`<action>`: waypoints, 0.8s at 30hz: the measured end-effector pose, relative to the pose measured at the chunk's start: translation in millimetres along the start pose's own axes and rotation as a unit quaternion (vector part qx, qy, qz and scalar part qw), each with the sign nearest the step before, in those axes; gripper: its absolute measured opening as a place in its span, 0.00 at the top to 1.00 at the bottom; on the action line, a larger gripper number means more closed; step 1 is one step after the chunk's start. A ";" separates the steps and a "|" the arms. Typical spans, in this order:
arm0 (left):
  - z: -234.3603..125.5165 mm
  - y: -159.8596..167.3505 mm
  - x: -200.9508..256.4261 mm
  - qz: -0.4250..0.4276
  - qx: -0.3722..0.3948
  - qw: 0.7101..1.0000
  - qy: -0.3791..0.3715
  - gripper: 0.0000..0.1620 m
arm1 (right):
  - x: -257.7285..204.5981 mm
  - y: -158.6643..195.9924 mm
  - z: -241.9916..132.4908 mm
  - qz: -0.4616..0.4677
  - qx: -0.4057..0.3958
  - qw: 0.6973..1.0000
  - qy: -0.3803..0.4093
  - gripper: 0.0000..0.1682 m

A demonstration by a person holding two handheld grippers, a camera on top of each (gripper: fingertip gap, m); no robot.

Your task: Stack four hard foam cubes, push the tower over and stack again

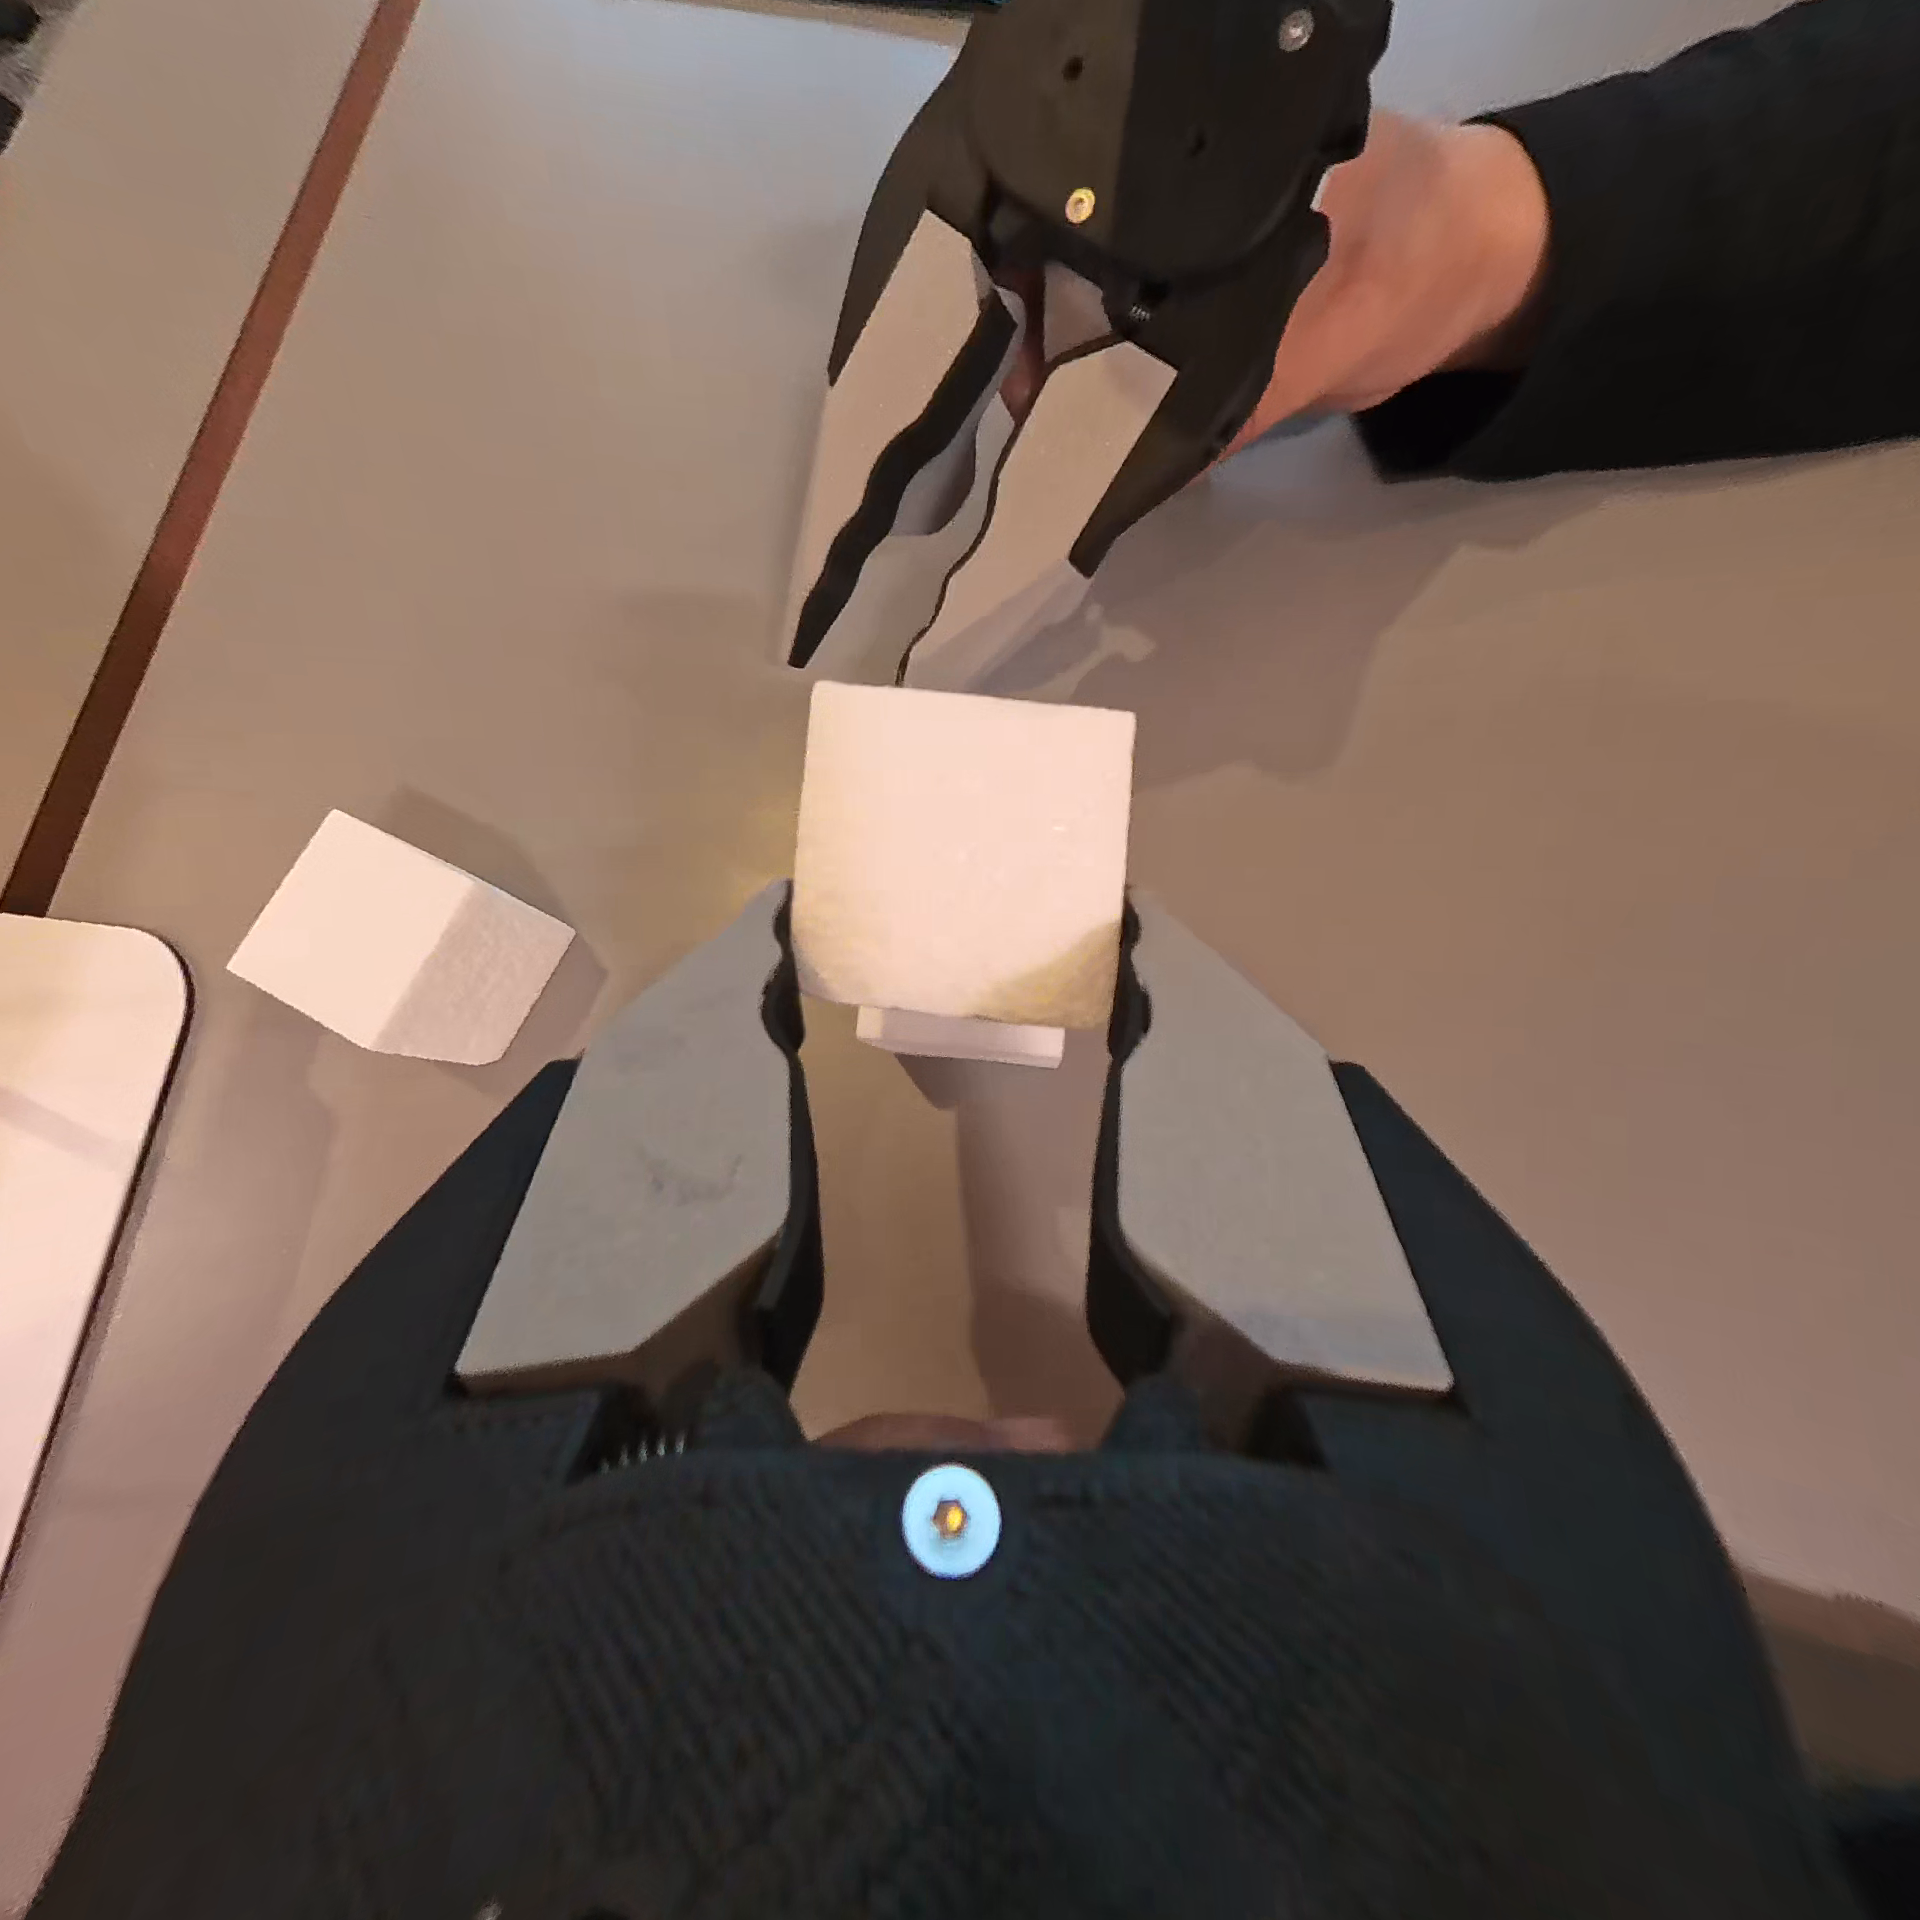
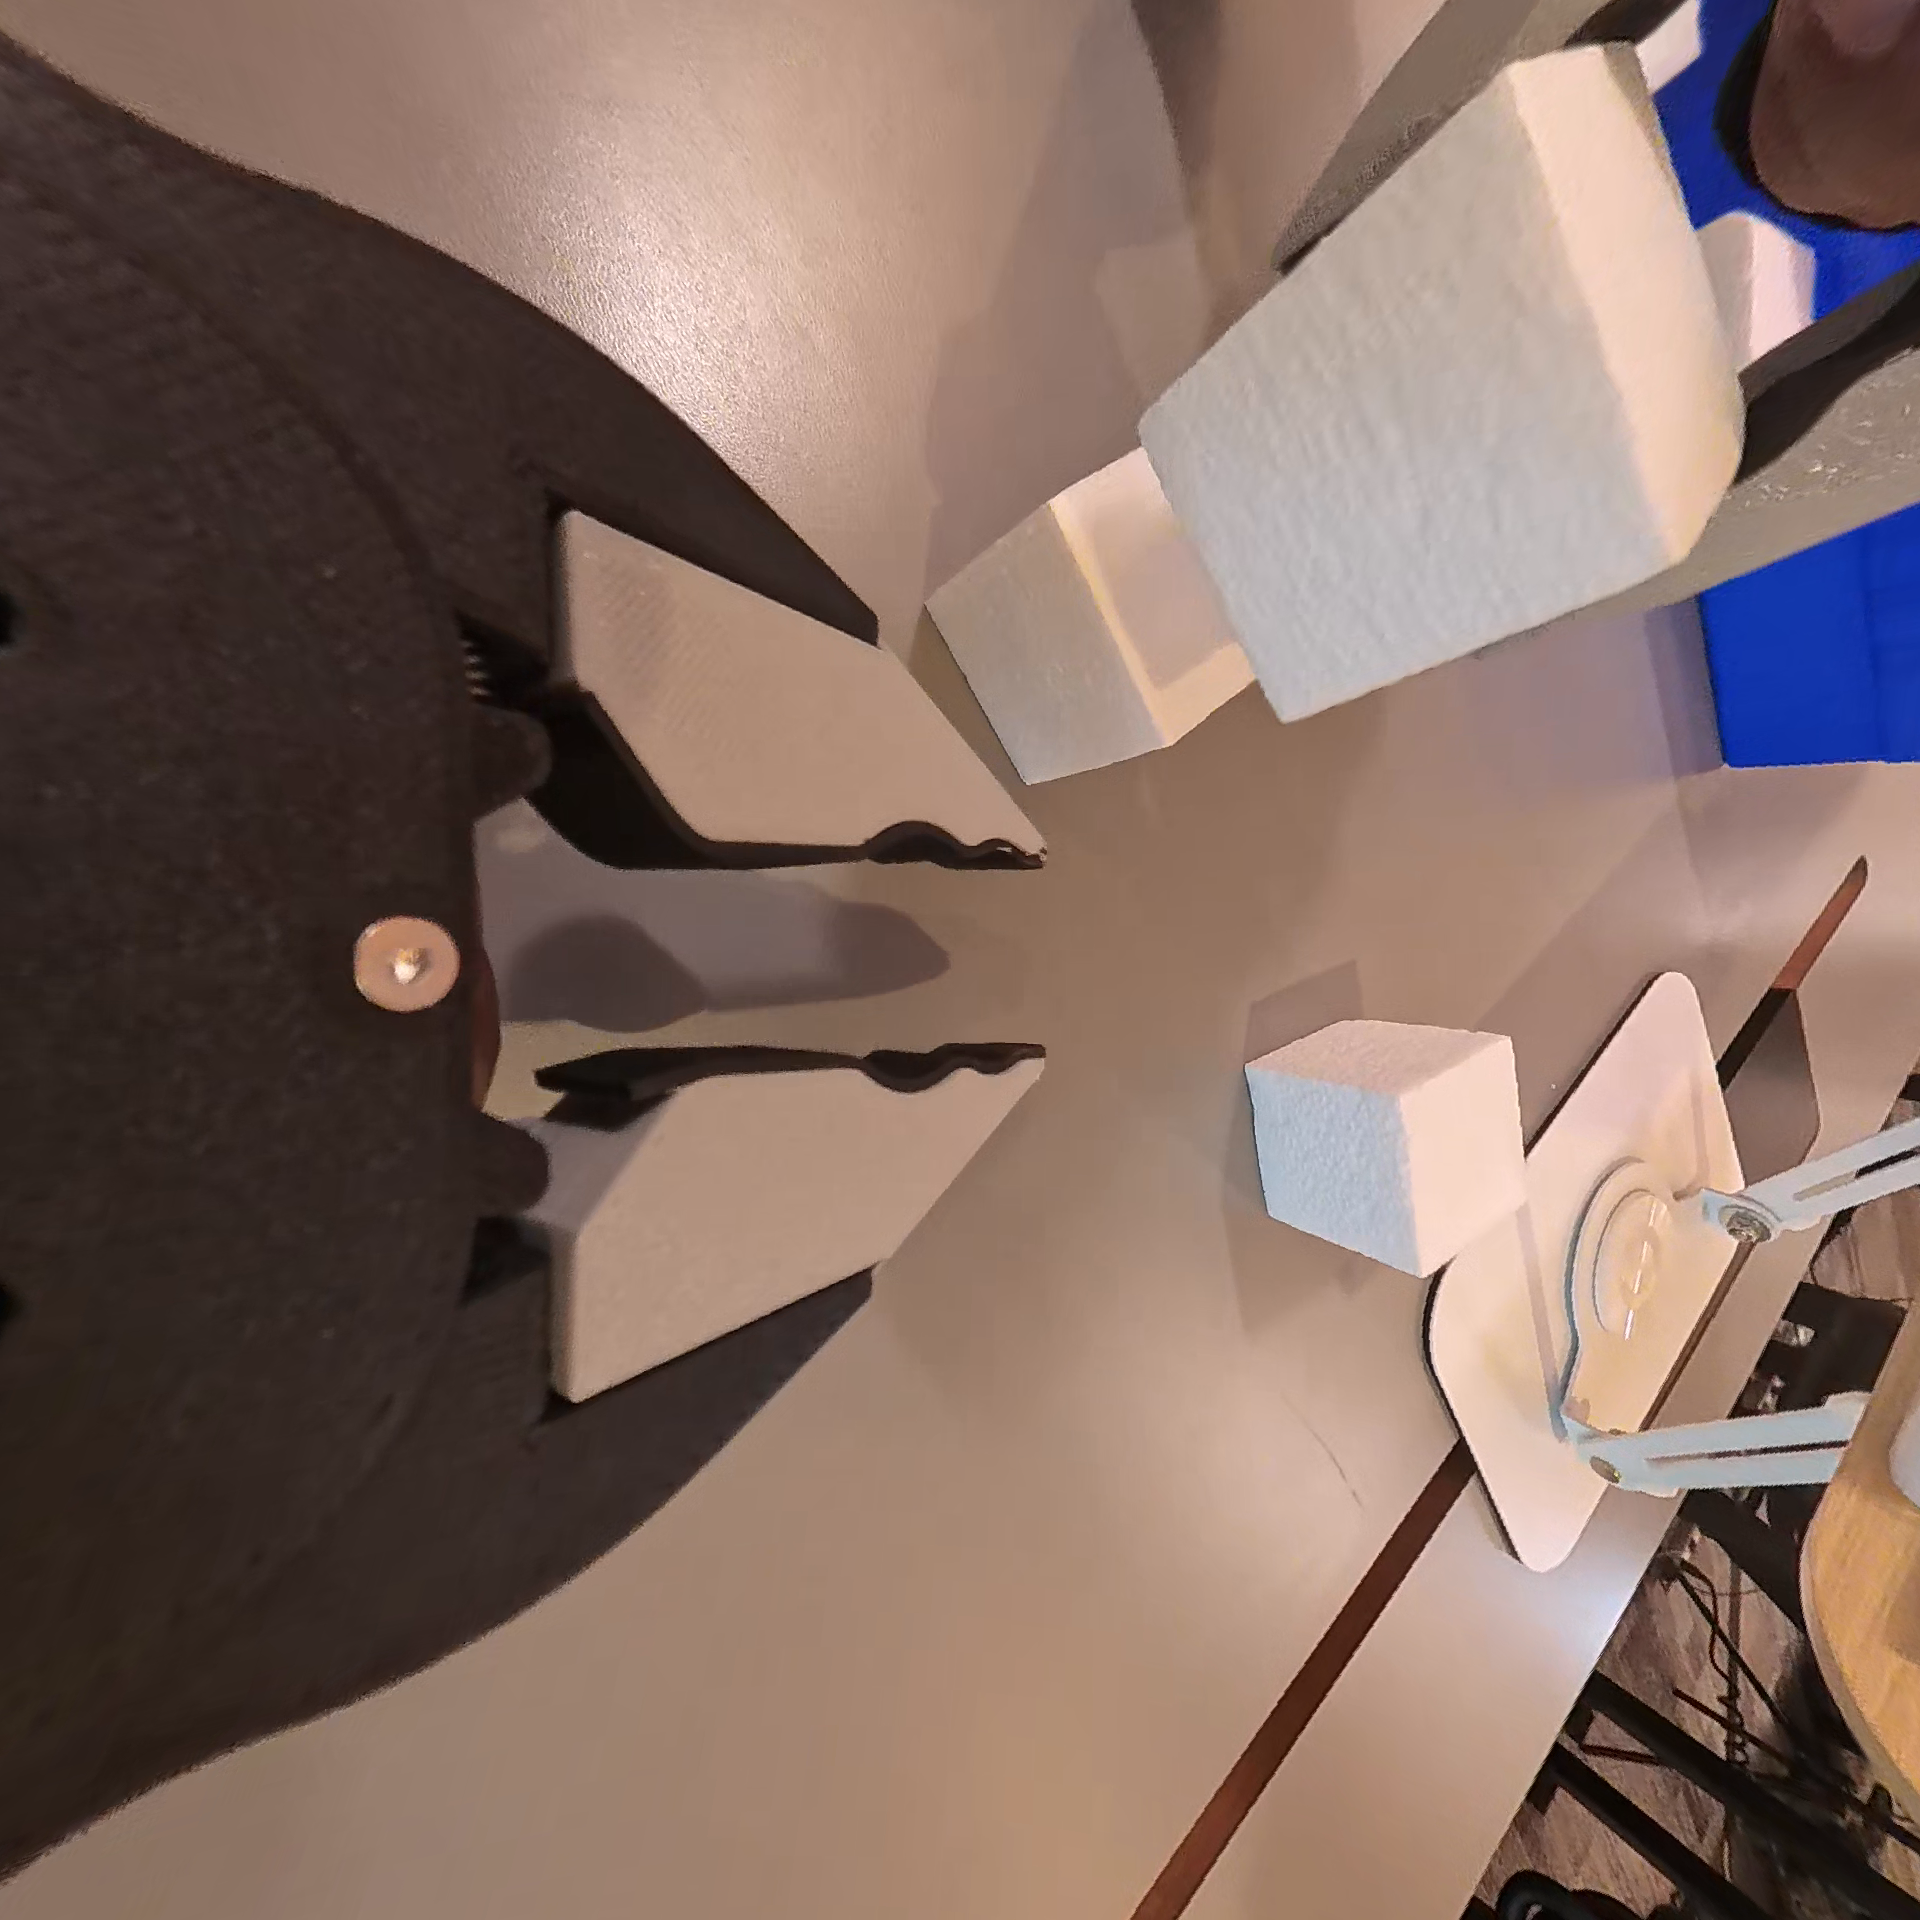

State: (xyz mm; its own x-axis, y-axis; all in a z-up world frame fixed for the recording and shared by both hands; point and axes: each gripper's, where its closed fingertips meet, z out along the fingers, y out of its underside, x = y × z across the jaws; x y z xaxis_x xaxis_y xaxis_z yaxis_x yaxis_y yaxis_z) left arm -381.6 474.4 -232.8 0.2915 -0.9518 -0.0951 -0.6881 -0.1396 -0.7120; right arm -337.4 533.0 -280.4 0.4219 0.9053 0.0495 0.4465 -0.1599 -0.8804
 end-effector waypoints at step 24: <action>8.0 14.5 2.9 0.016 -0.024 1.000 0.000 0.65 | 0.2 0.2 -0.3 -0.003 -0.001 1.000 0.005 0.82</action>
State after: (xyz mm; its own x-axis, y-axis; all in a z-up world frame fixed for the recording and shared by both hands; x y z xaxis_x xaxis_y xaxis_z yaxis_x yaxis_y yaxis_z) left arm -385.4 471.8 -248.9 0.2688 -0.9560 -0.1172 -0.7285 -0.1222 -0.6741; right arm -337.0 533.0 -280.5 0.4260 0.9027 0.0599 0.4506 -0.1543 -0.8793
